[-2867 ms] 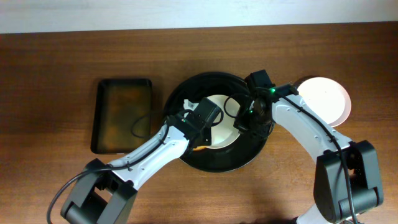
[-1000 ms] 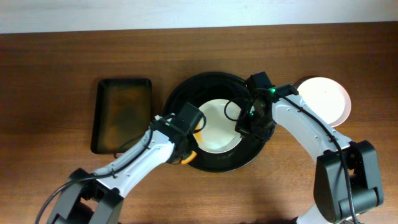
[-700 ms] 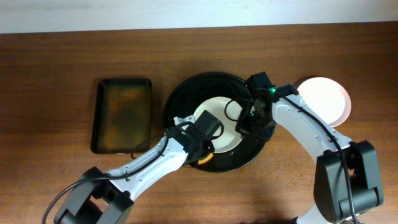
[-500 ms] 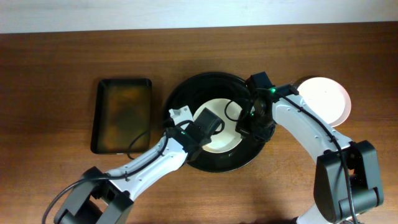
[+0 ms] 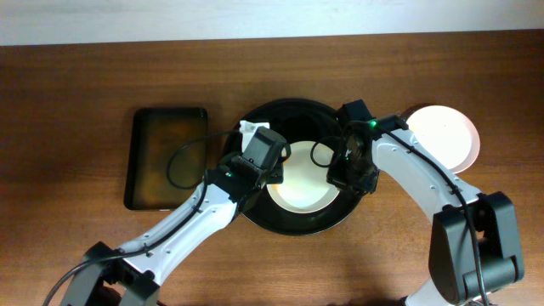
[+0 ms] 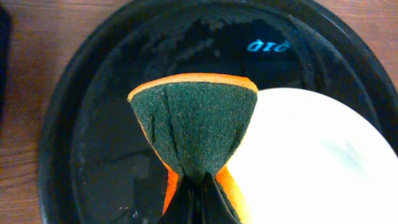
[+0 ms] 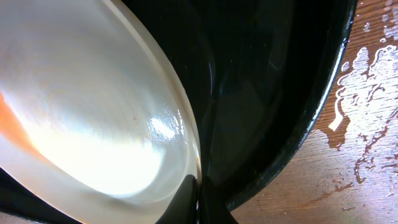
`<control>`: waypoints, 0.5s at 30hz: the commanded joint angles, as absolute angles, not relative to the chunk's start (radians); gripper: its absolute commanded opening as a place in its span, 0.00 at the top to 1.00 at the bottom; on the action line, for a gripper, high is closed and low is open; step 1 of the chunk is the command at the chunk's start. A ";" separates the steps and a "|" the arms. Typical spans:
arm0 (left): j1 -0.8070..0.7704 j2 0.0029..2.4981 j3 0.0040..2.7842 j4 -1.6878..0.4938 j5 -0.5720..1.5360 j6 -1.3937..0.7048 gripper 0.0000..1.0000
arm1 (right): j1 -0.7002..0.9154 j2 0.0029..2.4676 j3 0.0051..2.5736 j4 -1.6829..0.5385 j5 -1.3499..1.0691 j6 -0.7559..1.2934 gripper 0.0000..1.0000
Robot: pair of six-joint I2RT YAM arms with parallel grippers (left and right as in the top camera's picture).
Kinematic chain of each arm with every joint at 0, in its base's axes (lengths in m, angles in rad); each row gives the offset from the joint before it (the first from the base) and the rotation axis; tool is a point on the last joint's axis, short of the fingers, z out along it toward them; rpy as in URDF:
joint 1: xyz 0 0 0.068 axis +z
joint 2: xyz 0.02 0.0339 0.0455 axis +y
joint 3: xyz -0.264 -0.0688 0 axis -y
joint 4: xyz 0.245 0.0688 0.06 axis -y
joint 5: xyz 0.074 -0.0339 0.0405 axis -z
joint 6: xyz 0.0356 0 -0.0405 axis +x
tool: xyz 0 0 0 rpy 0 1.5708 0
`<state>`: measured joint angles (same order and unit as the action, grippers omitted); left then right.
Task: Clean dirty plates on tray and stack at the side
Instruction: 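Tilt the plate with the right gripper and scrub it with the sponge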
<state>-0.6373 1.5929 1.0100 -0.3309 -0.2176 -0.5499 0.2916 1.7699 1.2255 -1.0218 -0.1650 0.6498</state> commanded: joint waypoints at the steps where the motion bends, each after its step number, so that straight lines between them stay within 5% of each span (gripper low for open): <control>1: -0.632 1.576 1.019 -0.323 -0.143 -0.498 1.00 | 0.294 1.760 1.229 -1.026 -0.145 0.643 0.96; 10: -0.665 1.765 1.019 -0.265 0.045 -0.361 1.00 | 0.294 1.760 1.229 -1.037 -0.146 0.643 0.96; 15: -0.643 1.788 1.020 -0.267 -0.280 -0.361 1.00 | 0.294 1.760 1.229 -1.044 -0.145 0.635 0.96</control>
